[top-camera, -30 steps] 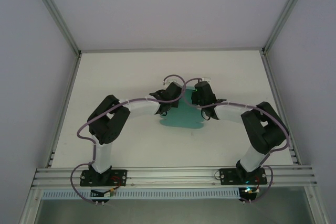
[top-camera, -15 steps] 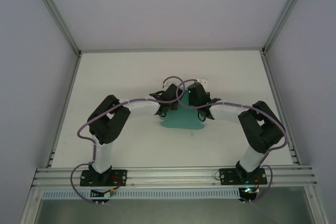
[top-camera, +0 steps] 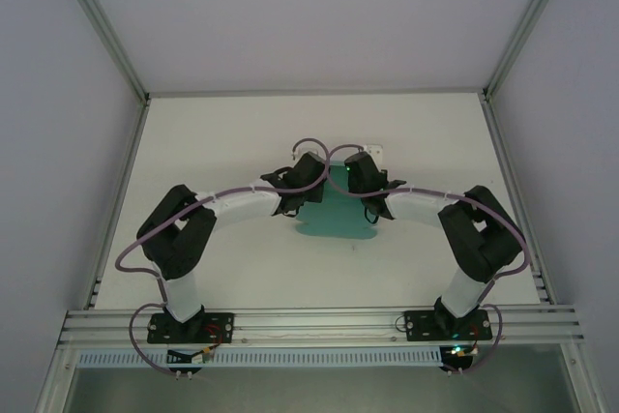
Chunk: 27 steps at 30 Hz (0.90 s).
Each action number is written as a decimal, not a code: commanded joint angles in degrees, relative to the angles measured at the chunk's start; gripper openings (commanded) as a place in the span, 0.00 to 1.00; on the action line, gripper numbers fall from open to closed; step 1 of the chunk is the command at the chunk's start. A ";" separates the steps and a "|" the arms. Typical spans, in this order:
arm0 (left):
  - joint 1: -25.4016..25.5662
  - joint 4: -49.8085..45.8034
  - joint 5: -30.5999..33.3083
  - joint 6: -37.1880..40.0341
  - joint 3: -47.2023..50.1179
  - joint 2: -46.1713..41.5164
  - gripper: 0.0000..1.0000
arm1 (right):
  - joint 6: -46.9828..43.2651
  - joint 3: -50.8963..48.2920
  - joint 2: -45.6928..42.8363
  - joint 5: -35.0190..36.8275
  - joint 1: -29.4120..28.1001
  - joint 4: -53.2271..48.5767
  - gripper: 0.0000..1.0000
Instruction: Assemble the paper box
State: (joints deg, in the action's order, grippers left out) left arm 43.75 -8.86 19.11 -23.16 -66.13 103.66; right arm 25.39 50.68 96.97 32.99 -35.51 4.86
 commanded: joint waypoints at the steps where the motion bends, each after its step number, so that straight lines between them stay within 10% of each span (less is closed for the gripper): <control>1: -1.79 0.00 -1.78 -0.82 0.72 1.28 0.41 | 1.24 1.14 0.68 0.92 -0.32 -1.01 0.00; 27: -2.50 5.68 8.01 -1.71 -5.55 9.16 0.27 | -0.42 0.92 1.19 0.09 -0.63 -2.16 0.00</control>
State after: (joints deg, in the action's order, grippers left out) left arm 41.91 -3.03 21.89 -23.99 -69.17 112.09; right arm 25.76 50.74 97.06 32.75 -35.73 5.06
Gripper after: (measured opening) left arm 0.273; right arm 0.098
